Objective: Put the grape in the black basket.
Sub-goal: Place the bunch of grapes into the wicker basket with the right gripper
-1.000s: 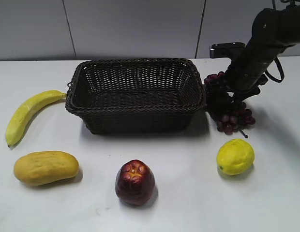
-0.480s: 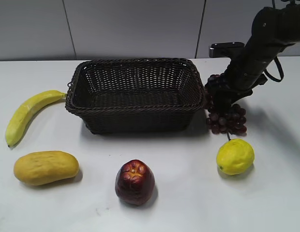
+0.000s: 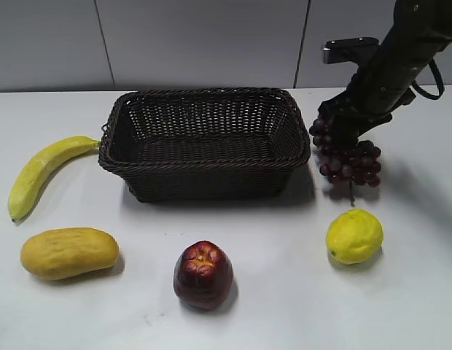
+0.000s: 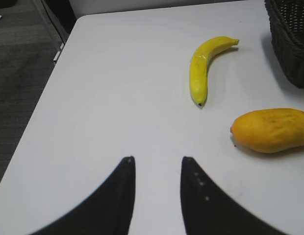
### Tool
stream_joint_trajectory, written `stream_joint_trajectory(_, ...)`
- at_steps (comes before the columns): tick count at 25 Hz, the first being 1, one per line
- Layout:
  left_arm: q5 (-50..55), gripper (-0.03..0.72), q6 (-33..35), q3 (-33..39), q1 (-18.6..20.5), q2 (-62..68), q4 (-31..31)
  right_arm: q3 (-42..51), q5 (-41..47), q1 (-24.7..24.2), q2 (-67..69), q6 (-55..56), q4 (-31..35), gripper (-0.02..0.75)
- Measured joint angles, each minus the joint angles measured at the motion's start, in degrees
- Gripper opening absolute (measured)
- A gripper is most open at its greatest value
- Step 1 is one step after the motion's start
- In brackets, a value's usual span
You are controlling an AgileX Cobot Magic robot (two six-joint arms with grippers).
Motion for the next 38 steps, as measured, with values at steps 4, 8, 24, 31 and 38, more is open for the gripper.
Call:
stream_joint_trajectory(4, 0.0, 0.237, 0.0, 0.0, 0.0, 0.0, 0.0, -1.51, 1.89, 0.0, -3.29, -0.17, -0.09, 0.247)
stream_joint_trajectory(8, 0.0, 0.237, 0.0, 0.0, 0.0, 0.0, 0.0, -5.15, 4.13, 0.0, -6.95, -0.42, -0.26, 0.246)
stream_joint_trajectory(24, 0.0, 0.237, 0.0, 0.0, 0.0, 0.0, -0.04, -17.65, 7.19, 4.51, -14.22, -8.4, 7.21, 0.225)
stream_joint_trajectory(31, 0.0, 0.237, 0.0, 0.0, 0.0, 0.0, -0.04, -18.82, 5.28, 11.65, -14.22, -9.52, 7.97, 0.225)
stream_joint_trajectory(38, 0.0, 0.237, 0.0, 0.0, 0.0, 0.0, -0.04, -19.01, 3.08, 14.08, -10.51, -10.12, 10.13, 0.223)
